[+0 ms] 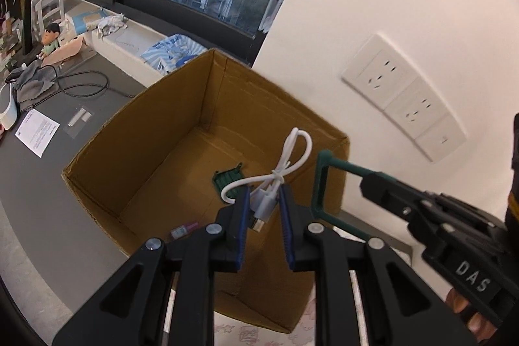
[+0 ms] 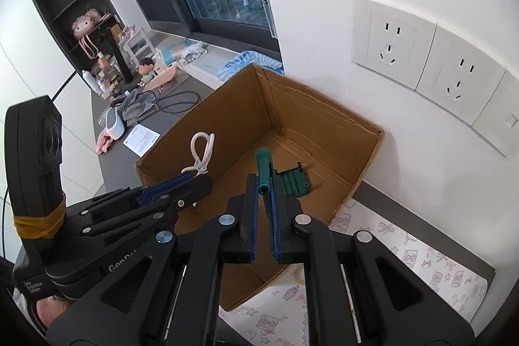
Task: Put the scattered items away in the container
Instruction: 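Carry the cable and green frame into the box and open both grippers, then move both grippers back over the remaining items on the sheet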
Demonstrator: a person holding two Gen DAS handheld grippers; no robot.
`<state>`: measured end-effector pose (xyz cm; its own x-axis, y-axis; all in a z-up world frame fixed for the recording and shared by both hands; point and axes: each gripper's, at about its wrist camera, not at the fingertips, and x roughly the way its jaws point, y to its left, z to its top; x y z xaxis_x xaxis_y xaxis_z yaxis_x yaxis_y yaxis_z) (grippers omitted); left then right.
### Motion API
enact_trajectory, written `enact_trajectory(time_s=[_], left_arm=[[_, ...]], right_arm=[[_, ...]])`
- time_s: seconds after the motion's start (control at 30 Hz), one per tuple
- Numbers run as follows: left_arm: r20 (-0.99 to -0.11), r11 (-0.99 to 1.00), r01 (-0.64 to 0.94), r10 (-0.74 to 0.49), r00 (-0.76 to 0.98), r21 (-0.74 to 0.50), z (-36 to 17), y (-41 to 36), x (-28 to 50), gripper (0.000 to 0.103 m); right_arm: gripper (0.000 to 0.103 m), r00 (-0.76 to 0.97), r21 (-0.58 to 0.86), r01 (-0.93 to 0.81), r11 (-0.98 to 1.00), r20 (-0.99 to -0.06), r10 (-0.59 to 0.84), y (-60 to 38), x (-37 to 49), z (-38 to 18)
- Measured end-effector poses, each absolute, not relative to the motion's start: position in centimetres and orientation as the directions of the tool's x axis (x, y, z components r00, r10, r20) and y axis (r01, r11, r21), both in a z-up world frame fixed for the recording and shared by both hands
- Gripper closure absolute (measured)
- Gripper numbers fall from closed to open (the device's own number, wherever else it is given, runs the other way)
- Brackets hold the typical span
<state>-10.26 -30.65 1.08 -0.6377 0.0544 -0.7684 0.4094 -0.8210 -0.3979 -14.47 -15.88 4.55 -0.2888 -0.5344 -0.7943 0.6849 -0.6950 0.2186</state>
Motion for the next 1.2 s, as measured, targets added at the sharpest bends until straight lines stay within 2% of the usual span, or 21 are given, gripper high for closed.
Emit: enact_trajectory(time_s=[0.13,0.23,0.27,0.3,0.47,0.67,0.93,1.13,1.2], left_arm=[[-0.791,-0.811,0.428,0.067,-0.608,-0.398,0.3,-31.1,-10.6,0.082],[-0.791,-0.803,0.424,0.093,-0.605,-0.419,0.0,-31.3,-10.8,0.061],[-0.791,-0.805,0.425,0.088,-0.605,-0.415,0.0,-31.2,-10.8,0.05],[-0.79,-0.806,0.424,0.085,-0.607,-0.413,0.1,-31.1,-10.8,0.045],[-0.779,-0.803,0.416,0.092,-0.62,-0.426,0.5,-30.4,-10.8,0.043],[-0.785,-0.813,0.407,0.095,-0.613,-0.417,0.8,-29.1,-11.1,0.043],[-0.788,-0.868,0.336,0.096,-0.608,-0.365,1.9,-25.0,-11.8,0.042],[-0.803,-0.916,0.239,0.131,-0.582,-0.323,1.8,-20.2,-12.8,0.04],[-0.8,-0.921,0.207,0.158,-0.578,-0.331,1.8,-18.7,-13.1,0.036]], right_arm=[[0.091,-0.293,0.222,0.674,-0.705,-0.796,-0.53,-15.8,-14.9,4.2],[0.07,-0.3,0.226,0.662,-0.715,-0.794,-0.529,-15.4,-15.2,4.1],[0.061,-0.304,0.228,0.657,-0.719,-0.792,-0.529,-15.1,-15.3,4.1],[0.055,-0.309,0.229,0.652,-0.723,-0.791,-0.528,-14.9,-15.4,4.1],[0.039,-0.319,0.228,0.627,-0.745,-0.797,-0.513,-13.5,-15.5,3.6],[0.035,-0.318,0.245,0.594,-0.766,-0.803,-0.503,-11.4,-15.4,2.7],[0.022,-0.371,0.242,0.539,-0.807,-0.792,-0.485,-7.1,-15.0,2.6],[0.007,-0.414,0.266,0.461,-0.847,-0.78,-0.47,-1.5,-14.8,2.4],[0.005,-0.421,0.281,0.447,-0.849,-0.771,-0.477,0.4,-14.6,2.4]])
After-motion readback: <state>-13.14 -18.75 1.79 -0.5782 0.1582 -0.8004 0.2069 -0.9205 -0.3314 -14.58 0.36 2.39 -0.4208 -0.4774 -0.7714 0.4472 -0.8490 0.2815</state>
